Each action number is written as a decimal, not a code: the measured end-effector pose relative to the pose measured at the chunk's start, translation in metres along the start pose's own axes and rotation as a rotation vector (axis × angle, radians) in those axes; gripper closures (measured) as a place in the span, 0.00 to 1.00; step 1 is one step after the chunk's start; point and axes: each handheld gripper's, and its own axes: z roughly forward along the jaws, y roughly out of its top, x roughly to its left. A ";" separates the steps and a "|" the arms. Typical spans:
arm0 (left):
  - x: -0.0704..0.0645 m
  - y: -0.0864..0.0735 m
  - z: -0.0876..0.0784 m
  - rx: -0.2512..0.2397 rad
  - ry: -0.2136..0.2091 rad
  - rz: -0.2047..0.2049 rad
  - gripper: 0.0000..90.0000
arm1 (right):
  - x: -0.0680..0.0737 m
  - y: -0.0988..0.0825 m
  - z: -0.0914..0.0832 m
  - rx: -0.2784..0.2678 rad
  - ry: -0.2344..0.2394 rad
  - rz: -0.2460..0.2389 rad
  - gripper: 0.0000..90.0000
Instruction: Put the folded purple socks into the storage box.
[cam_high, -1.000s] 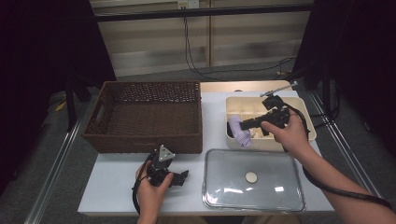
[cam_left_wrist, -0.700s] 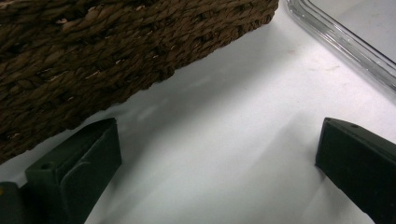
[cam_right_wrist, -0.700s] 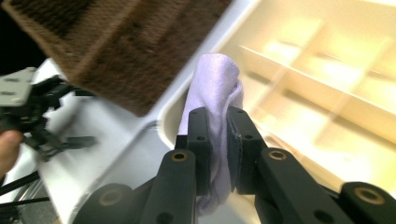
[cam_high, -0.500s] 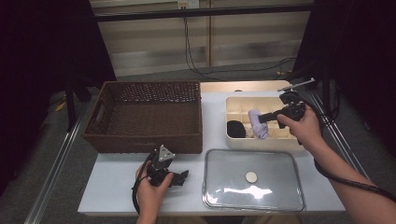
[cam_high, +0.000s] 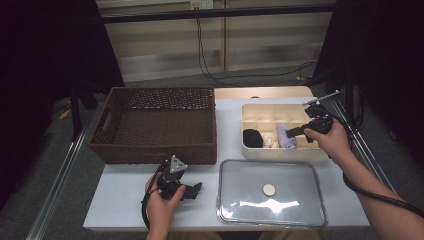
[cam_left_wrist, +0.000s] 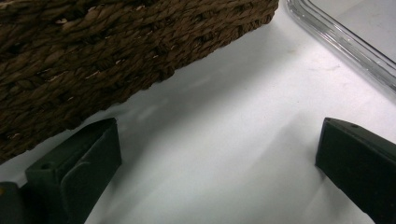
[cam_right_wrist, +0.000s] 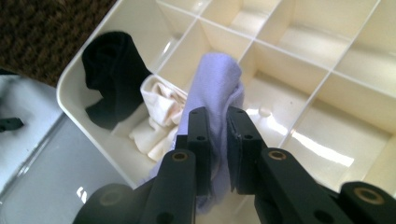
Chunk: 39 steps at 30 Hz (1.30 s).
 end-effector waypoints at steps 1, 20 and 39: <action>0.000 0.000 0.000 0.000 0.000 0.001 0.00 | -0.001 -0.002 0.002 0.006 0.000 -0.001 0.91; 0.000 0.000 0.000 0.001 -0.002 -0.001 0.00 | -0.002 -0.018 0.019 0.068 -0.023 -0.031 0.91; 0.000 0.000 0.000 0.002 -0.002 0.000 0.00 | 0.013 0.002 0.003 0.112 -0.109 -0.103 0.77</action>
